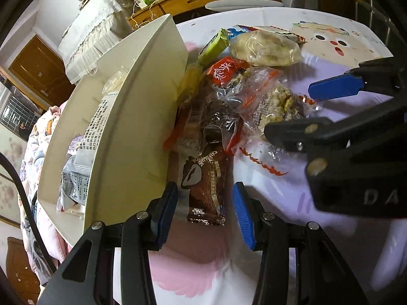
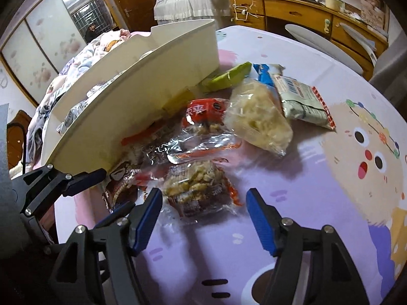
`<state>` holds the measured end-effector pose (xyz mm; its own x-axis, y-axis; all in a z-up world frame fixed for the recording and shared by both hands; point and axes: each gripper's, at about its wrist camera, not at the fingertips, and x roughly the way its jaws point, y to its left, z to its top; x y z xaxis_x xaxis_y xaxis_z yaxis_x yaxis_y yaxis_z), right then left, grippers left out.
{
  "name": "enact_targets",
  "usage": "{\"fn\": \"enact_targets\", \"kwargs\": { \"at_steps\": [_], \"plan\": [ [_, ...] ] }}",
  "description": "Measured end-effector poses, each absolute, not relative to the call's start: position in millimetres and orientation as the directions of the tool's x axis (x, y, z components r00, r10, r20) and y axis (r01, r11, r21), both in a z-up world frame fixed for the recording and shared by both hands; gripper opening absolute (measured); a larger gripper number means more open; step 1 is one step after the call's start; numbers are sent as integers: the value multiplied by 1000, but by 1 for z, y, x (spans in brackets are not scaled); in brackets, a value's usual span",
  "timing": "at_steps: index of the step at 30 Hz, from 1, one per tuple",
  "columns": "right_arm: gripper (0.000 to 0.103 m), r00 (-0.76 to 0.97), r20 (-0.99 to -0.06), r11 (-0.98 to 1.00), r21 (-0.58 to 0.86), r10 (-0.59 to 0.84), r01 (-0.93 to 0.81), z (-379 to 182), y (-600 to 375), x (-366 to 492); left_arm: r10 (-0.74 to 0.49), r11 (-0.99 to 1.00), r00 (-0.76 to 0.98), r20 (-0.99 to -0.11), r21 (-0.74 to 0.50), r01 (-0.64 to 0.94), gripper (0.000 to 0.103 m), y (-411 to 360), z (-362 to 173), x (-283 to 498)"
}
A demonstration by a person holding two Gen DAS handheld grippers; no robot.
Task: Organize snacks
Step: 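Grasp the brown chocolate wrapper with the left tool while the right tool grasps the clear nut packet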
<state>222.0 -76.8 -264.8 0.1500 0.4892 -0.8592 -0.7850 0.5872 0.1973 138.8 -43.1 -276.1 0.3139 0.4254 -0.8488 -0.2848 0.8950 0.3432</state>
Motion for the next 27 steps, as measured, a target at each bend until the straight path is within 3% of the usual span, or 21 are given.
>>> {"fn": "enact_targets", "kwargs": {
  "at_steps": [9,15,17,18,19,27],
  "plan": [
    [73,135,-864,566,193,485,-801,-273,-68,221,416,898,329,-848,327,-294,43,-41,-276,139],
    [73,166,-866,548,140,471,-825,-274,-62,213,401,905,349,-847,307,-294,30,-35,-278,137],
    [68,177,-872,544,115,456,-831,-274,-60,211,397,907,354,-847,304,-292,28,-34,-278,135],
    [60,187,-875,547,102,447,-831,-274,-60,211,398,907,354,-846,305,-290,28,-34,-278,135],
    [57,205,-876,555,83,436,-828,-274,-61,211,401,906,352,-846,310,-287,27,-35,-278,135],
    [50,206,-886,577,82,416,-813,-272,-64,214,392,911,342,-854,309,-272,24,-35,-277,127]
  ]
}}
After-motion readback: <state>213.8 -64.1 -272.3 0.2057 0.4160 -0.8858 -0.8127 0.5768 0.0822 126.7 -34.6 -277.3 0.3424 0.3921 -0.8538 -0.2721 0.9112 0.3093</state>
